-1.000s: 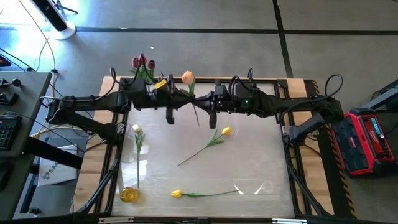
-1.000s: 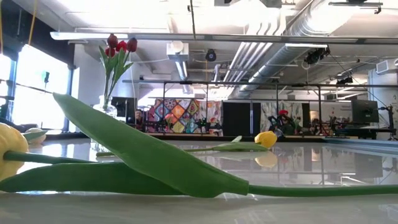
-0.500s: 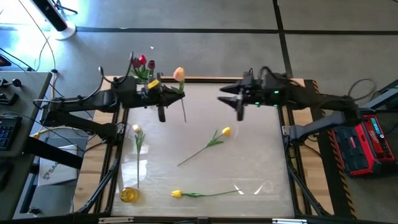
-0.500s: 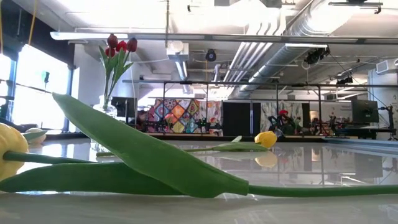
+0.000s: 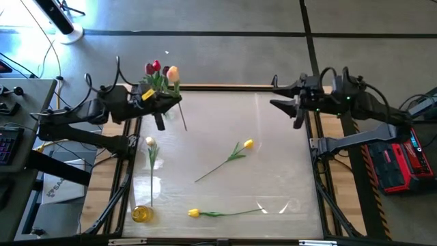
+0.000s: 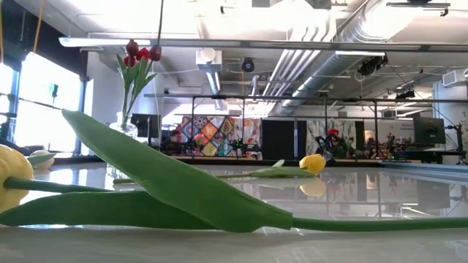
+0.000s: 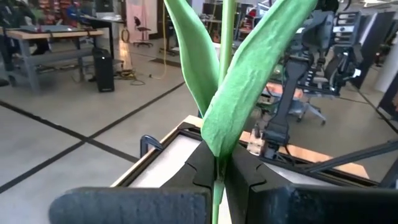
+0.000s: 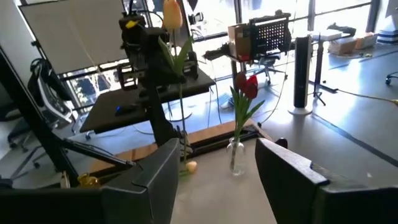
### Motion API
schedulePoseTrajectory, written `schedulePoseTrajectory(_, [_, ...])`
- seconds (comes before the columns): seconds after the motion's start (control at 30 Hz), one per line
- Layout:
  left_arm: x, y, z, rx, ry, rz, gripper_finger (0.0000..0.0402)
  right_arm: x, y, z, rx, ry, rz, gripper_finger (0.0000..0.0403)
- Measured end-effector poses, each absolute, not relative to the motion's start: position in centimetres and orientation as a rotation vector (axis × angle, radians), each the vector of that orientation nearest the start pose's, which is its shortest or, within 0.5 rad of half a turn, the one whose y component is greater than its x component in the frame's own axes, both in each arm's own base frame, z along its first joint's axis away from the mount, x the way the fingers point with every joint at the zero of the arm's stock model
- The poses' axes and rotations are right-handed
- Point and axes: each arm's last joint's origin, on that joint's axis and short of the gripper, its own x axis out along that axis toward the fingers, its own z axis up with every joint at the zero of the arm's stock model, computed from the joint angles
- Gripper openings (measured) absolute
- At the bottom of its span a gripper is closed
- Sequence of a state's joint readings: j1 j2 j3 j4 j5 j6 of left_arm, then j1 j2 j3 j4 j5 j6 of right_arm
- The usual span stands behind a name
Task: Sort flowers into vase by color
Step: Put the right white flower into the yellow vase
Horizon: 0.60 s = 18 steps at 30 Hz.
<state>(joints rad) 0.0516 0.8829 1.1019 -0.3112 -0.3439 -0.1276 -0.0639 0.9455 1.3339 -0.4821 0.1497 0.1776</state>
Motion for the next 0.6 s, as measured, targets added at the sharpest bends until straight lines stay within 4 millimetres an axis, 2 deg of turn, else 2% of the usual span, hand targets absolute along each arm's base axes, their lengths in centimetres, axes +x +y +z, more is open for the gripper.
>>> schedulePoseTrajectory(0.23, [17.0,1.4,41.1,-0.111,0.069,0.384,0.0002,17.6,-1.6,45.0,0.168,0.11,-0.234,0.0199])
schedulePoseTrajectory(0.6, [17.0,-0.3,40.2,-0.092,0.163,0.253,0.0002,17.9,-1.6,44.9,0.175,0.118,-0.238,0.0199])
